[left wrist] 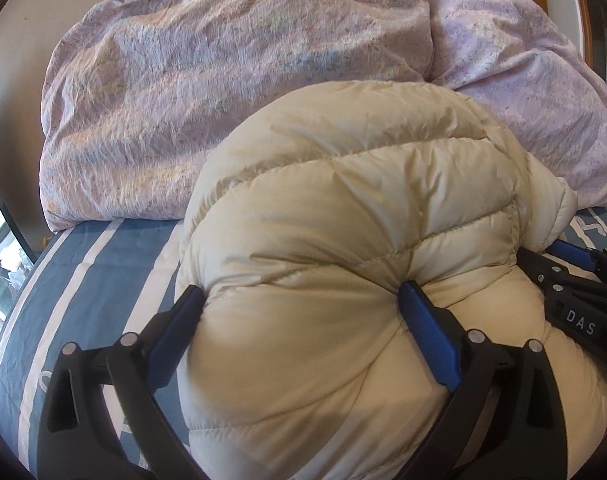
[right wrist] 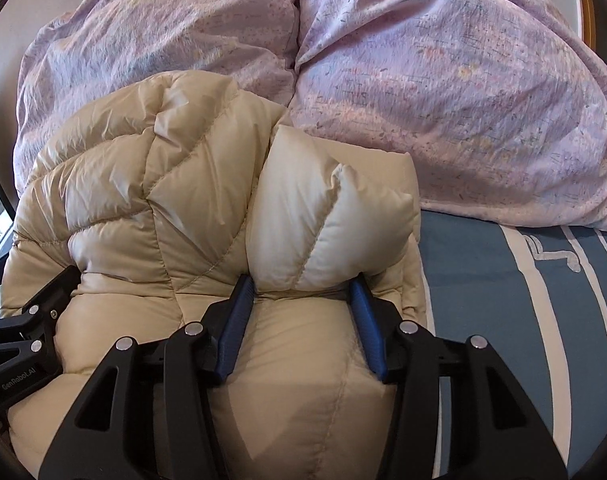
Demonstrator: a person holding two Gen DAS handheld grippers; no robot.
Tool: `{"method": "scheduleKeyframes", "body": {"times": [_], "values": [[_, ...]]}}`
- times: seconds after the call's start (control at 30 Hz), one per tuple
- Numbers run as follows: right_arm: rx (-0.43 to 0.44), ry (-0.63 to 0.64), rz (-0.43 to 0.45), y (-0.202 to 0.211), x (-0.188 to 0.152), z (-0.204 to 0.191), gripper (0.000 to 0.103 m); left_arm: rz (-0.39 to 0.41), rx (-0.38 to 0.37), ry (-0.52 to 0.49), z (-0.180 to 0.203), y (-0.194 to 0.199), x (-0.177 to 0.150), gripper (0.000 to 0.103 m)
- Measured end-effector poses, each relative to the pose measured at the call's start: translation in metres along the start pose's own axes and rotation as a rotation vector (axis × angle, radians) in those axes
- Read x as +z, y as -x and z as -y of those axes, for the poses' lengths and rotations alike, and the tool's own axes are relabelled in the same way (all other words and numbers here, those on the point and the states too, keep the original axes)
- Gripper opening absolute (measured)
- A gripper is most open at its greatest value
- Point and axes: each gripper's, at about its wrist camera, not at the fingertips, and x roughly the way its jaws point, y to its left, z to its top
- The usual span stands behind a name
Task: Fold large clothes
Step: 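Lay the folded bundle down with both grippers and press it flat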
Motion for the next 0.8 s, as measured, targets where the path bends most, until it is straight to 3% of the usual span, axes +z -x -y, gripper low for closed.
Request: {"method": "scheduleKeyframes", "body": {"times": [0.8], "values": [[-0.012, -0.005, -0.006, -0.0058, 0.0081, 0.0009, 0.054, -0.043, 0.000, 0.011, -0.0047, -0.0080, 0.0019, 0.101]]}}
